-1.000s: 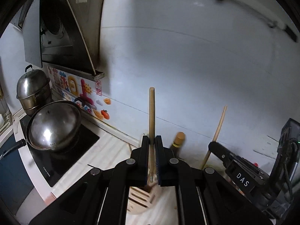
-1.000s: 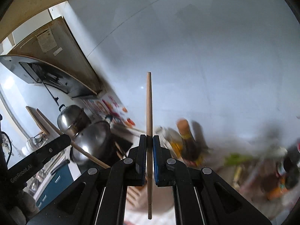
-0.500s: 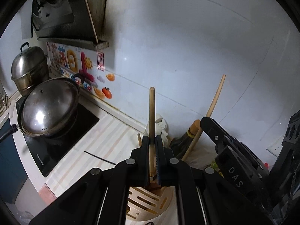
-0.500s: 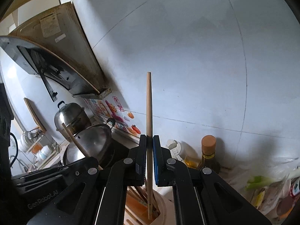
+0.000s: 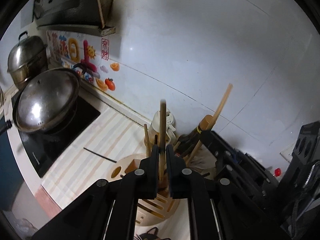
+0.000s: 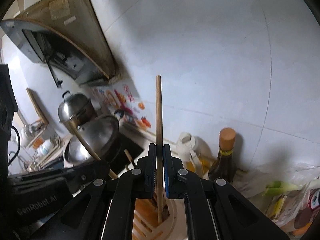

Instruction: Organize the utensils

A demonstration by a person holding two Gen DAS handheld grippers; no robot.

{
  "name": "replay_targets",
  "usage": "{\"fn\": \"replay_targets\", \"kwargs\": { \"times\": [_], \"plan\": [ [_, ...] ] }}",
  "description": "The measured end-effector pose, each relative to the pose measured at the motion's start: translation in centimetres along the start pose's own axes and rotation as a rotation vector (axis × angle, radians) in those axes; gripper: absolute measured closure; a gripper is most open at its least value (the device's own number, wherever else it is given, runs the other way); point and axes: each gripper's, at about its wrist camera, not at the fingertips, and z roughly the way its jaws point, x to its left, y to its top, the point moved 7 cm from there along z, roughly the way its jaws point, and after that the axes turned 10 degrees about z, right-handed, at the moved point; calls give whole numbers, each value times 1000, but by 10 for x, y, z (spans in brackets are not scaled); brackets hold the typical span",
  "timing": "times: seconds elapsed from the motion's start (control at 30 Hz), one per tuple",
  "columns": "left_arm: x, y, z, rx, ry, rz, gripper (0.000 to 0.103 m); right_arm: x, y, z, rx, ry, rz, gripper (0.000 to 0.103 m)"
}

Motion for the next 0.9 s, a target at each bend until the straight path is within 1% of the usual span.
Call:
{"fn": "replay_targets", "kwargs": {
  "times": [0.07, 0.1, 0.13, 0.17, 0.2, 0.23, 0.3, 0.33, 0.37, 0.43, 0.47, 0.5, 0.53, 0.57, 0.6, 0.63, 0.67, 0.73, 0.9],
  "plan": [
    [2, -2, -5, 0, 4, -16, 94, -2, -4, -2, 28, 0, 1, 95],
    [4, -3, -9, -2, 17, -20, 94, -4, -5, -6, 40, 1, 5, 92],
    [6, -5, -13, -7, 30, -21, 94, -6, -6, -9, 44, 2, 10, 84],
    [7, -6, -15, -12, 44, -19, 94, -7, -7, -12, 45, 2, 12, 78],
    [10, -8, -17, -15, 64, -16, 87, -9, -8, -16, 48, -6, 12, 70],
    [12, -11, -20, -17, 90, -14, 79, -12, -9, -20, 55, -9, 16, 68],
    [20, -17, -26, -23, 144, -23, 26, -17, -13, -26, 67, -23, 19, 67],
    [24, -21, -29, -35, 166, -27, 21, -19, -15, -28, 72, -27, 18, 64],
    [27, -24, -31, -42, 185, -29, 21, -21, -18, -32, 75, -37, 12, 61],
    [31, -34, -31, -33, 231, -20, 21, -25, -23, -36, 77, -65, -6, 46],
    [33, -38, -30, -27, 250, -20, 21, -28, -26, -38, 76, -80, -14, 42],
    [35, -44, -29, -23, 271, -13, 18, -30, -32, -40, 81, -106, -29, 37],
    [36, -49, -27, -19, 289, -7, 14, -32, -36, -41, 84, -123, -44, 34],
    [36, -54, -26, -16, 301, -4, 5, -34, -39, -41, 86, -138, -52, 32],
    [37, -59, -24, -15, 313, 0, 1, -37, -45, -42, 92, -160, -64, 28],
    [37, -64, -23, -15, 328, 6, 0, -39, -48, -42, 97, -172, -70, 21],
    [37, -68, -21, -10, 349, 13, 0, -41, -51, -43, 99, -185, -75, 17],
    [38, -74, -19, -5, 377, 21, 0, -46, -56, -44, 99, -215, -92, 4],
    [33, -81, -19, -20, 409, 35, 0, -57, -61, -45, 106, -271, -105, 0]
  ]
}}
